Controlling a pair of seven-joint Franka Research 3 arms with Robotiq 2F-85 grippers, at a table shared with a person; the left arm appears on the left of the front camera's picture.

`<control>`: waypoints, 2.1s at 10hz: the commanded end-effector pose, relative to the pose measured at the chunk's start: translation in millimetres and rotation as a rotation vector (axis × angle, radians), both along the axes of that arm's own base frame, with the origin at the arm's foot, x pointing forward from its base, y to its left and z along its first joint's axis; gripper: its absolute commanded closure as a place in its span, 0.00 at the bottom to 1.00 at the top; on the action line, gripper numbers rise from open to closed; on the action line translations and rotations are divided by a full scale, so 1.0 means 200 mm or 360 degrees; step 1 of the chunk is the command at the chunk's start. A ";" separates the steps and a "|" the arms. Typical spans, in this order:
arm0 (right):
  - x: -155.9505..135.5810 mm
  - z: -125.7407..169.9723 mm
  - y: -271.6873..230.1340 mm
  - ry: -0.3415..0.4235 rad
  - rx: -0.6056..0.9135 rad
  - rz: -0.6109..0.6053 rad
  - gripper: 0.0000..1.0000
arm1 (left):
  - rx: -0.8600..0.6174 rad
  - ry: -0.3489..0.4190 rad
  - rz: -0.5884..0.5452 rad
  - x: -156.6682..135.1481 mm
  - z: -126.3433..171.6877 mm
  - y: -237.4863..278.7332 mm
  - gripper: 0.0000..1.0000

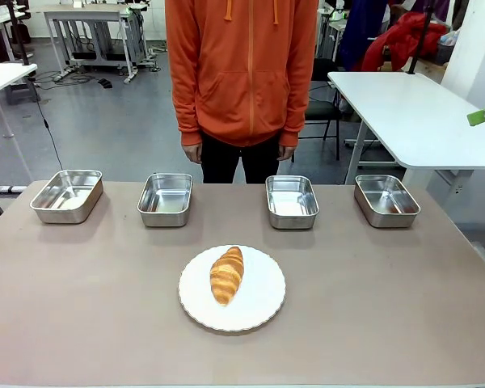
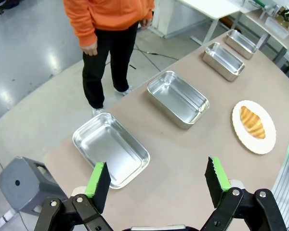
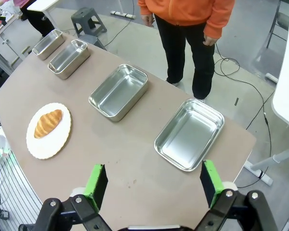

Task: Place the bread in the container.
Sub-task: Place the Butter Roll into the Airtight Container indicated by the human.

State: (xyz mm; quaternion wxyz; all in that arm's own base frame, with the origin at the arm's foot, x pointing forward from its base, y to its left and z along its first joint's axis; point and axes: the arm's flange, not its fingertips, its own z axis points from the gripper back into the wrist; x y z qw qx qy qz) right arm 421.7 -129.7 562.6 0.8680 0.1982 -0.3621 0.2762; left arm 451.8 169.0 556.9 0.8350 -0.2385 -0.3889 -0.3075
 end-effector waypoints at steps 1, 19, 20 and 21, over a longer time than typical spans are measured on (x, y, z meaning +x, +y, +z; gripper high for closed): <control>0.01 0.00 0.00 -0.0031 0.0037 0.0013 0.00 | -0.0012 -0.0021 -0.0008 -0.01 0.01 0.00 0.00; 0.01 0.00 0.00 -0.0031 0.0037 0.0013 0.00 | -0.0012 -0.0021 -0.0008 -0.01 0.01 0.00 0.00; 0.01 0.00 0.00 -0.0031 0.0037 0.0013 0.00 | -0.0012 -0.0021 -0.0008 -0.01 0.01 0.00 0.00; 0.01 0.00 0.00 -0.0031 0.0037 0.0013 0.00 | -0.0012 -0.0021 -0.0008 -0.01 0.01 0.00 0.00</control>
